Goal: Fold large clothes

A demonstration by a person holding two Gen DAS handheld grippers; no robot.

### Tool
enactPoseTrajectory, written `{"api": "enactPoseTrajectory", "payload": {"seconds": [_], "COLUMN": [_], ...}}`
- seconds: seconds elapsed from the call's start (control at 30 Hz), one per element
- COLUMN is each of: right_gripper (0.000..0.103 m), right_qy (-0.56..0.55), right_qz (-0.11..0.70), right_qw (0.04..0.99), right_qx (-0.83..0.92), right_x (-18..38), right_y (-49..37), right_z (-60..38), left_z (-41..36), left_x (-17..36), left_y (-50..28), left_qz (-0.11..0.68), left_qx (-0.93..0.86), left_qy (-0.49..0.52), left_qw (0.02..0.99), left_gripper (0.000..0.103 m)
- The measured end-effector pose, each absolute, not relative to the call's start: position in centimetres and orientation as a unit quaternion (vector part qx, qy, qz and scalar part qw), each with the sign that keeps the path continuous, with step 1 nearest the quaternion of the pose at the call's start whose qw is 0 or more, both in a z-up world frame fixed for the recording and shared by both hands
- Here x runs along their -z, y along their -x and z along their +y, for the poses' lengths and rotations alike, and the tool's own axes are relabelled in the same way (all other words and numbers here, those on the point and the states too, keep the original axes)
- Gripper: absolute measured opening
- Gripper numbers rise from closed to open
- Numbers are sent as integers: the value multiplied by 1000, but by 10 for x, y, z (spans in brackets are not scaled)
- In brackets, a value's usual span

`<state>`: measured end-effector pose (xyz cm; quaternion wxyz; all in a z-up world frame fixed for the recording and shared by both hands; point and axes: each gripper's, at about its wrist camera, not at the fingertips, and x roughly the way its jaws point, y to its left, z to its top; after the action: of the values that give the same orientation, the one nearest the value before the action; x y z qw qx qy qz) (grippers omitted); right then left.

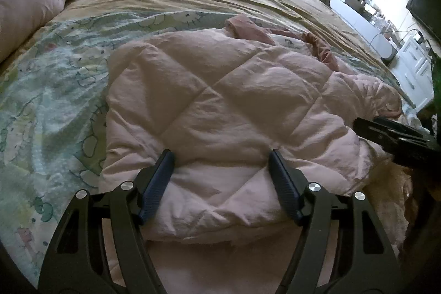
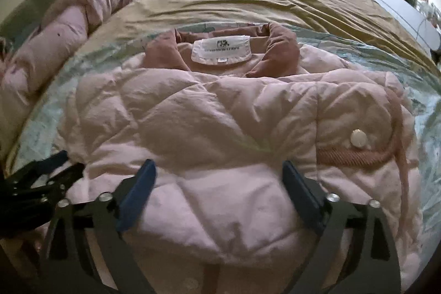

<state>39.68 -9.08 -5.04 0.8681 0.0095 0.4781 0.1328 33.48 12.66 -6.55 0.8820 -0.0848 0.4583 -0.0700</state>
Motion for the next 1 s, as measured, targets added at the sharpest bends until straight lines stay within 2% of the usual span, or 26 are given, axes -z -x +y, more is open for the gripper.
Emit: {"api": "enactPoseTrajectory", "payload": {"seconds": [0.13, 0.2, 0.3, 1.0], "right_gripper": [96, 96, 99, 99], "right_qy": [-38, -51, -61, -78], "right_qz": [471, 470, 467, 432], "right_qw": [870, 871, 873, 888], "right_qx": [-138, -135, -130, -139], "right_x": [40, 36, 30, -7], "right_y": [-391, -389, -386, -356], "right_z": [-99, -103, -109, -121], "left_z": [126, 126, 125, 130], "left_x": [61, 57, 52, 13], "left_y": [-334, -332, -330, -310], "left_qz": [457, 454, 451, 432], "left_qx": [75, 74, 65, 35], "left_qy": [91, 87, 78, 74], "left_qw": [881, 883, 887, 898], "left_gripper": [73, 85, 94, 94]}}
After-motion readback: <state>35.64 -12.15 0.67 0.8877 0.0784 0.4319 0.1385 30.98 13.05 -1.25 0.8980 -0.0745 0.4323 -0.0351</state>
